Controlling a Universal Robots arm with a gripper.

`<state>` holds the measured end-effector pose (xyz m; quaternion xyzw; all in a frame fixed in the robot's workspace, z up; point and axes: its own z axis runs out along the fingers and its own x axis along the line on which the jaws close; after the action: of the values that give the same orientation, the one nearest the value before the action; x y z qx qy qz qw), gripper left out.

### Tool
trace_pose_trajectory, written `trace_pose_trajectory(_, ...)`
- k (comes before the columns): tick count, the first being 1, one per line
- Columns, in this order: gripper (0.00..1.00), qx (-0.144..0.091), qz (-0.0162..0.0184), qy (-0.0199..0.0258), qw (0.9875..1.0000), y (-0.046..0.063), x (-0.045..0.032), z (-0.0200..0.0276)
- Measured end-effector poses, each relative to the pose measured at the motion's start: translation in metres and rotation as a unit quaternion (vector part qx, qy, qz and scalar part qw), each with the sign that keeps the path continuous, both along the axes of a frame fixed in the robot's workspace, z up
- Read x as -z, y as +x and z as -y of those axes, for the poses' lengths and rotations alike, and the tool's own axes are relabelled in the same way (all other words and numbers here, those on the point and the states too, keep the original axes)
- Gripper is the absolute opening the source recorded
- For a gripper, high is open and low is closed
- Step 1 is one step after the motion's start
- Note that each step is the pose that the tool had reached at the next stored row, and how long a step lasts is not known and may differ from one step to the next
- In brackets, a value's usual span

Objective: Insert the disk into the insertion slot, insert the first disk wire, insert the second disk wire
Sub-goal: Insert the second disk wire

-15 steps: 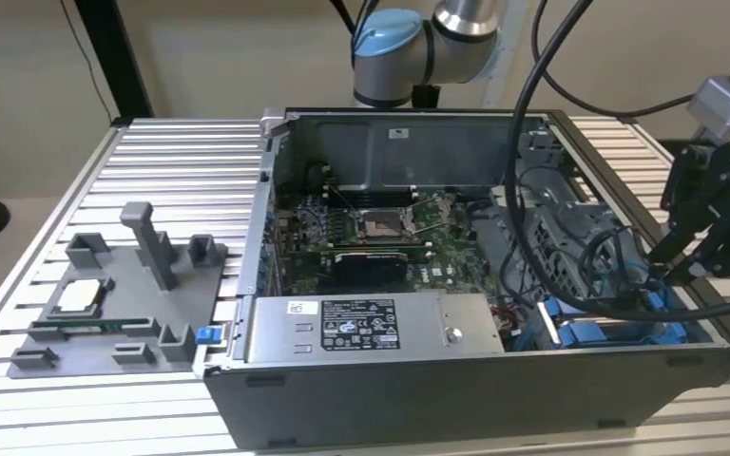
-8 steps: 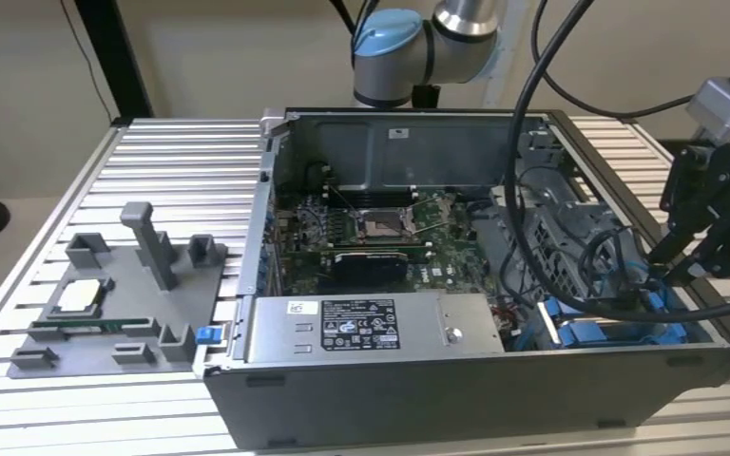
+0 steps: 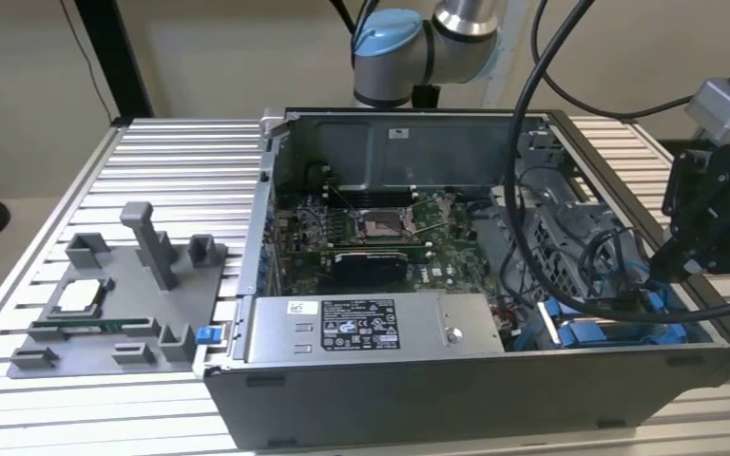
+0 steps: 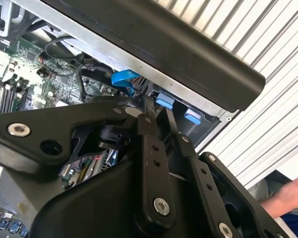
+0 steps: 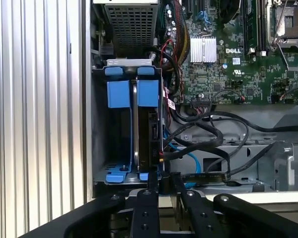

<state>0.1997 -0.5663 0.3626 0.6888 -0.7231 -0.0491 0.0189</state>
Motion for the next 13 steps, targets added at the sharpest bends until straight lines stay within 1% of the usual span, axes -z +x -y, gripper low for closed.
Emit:
trace_pose_trajectory(4, 1.0, 0.0, 0.0, 0.0001, 1.0, 0.0, 0.0006, -0.0002)
trace_pose_trajectory(5, 0.0, 0.0, 0.0, 0.0001, 1.0, 0.0, 0.0006, -0.0002)
trace_pose_trajectory(7, 0.0, 0.0, -0.0001, 0.0, 1.0, 0.0, 0.0006, -0.0002)
trace_pose_trajectory(9, 0.0, 0.0, -0.0009, 0.0, 1.0, 0.0, -0.001, -0.0003)
trace_pose_trajectory(13, 0.0, 0.0, -0.0011, 0.0001, 1.0, -0.005, -0.0094, -0.0003)
